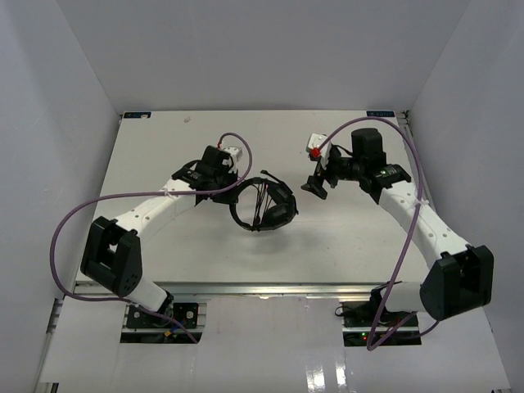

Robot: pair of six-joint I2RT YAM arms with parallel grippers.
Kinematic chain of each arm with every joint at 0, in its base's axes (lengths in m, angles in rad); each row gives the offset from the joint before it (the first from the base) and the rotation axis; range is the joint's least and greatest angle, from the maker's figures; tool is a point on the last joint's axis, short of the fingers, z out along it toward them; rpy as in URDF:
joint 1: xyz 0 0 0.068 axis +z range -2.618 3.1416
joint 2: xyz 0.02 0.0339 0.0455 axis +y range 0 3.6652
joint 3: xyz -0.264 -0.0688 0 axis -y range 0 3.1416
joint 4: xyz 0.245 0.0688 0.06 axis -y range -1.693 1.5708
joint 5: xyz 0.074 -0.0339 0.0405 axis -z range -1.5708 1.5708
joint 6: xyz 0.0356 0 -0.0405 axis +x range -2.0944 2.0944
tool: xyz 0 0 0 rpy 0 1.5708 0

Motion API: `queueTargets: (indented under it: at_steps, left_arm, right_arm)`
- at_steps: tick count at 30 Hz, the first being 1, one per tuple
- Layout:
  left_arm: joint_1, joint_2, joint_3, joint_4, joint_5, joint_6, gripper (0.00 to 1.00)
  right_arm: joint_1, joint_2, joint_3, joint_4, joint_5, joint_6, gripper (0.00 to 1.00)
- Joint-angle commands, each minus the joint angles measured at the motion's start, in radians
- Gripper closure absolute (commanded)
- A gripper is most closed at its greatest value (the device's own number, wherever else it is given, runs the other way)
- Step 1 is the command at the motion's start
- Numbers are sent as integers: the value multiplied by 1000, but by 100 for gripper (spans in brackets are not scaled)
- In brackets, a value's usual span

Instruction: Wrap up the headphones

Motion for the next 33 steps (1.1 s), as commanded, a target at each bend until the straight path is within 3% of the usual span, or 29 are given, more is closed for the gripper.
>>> queueTargets:
  at_steps: [1,11,18,25,29,33]
  left_arm:
    - [5,39,70,-19,0,-17,100]
    - [50,265,242,-82,-74,-5,100]
    - [102,455,495,-184,-186,10,100]
    - [192,503,518,-161,-188,15,98]
    - [197,494,480,-149,-173,15,76]
    - [197,429,399,-104,-115,5,24]
  right_arm:
    - [-19,-135,-77,-81,-124,-83,4]
    - [-29,-365,-314,-160,-132,-173,3]
    - [-46,-489,-453,-153,-118,-159,3]
    - [-51,-567,-534,-142,-108,-124,2]
    - [-53,-587,-549,-131,-100,-95,2]
    - [-54,-603,-547,-128,-75,-58,2]
